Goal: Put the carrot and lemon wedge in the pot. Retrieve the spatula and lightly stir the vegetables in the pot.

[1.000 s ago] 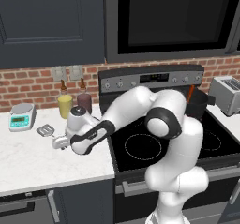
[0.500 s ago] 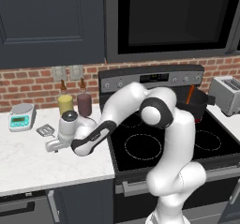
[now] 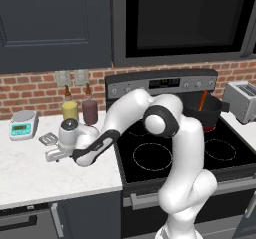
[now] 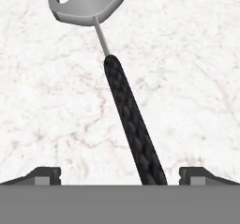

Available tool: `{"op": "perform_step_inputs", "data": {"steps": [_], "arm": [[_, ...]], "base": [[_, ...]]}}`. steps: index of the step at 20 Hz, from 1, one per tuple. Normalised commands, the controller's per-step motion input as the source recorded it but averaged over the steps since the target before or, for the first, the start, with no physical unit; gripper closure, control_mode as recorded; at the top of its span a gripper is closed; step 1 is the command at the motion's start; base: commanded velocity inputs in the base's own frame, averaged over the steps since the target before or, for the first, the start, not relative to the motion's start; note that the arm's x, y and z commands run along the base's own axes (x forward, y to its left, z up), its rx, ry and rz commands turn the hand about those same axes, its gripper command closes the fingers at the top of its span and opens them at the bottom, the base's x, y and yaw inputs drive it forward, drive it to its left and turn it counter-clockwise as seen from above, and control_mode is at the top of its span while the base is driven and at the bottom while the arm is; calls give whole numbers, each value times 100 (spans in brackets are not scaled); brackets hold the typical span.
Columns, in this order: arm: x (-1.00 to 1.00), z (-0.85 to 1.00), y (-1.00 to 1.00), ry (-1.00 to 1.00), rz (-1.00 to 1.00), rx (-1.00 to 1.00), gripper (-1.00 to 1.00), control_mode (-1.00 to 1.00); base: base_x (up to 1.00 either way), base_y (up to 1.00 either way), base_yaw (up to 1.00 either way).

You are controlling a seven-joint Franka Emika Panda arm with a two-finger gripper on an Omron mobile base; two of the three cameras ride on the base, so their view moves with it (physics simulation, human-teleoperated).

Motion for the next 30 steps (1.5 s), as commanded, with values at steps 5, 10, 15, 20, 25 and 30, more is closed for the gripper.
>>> {"op": "perform_step_inputs", "data": {"steps": [5,10,15,20,25,30], "arm": [[27,0,0,0,0,0,-100,-100],[27,-3,0,0,0,0,-100,-100],[8,-24,0,0,0,0,-100,-100],[0,-28,0,0,0,0,100,-100],[-24,-2,0,-1,0,0,100,-100],[-50,16,-2,-6,0,3,100,-100]], "base": [[0,0,0],[0,0,0],[0,0,0],[0,0,0],[0,0,0],[0,0,0]]}}
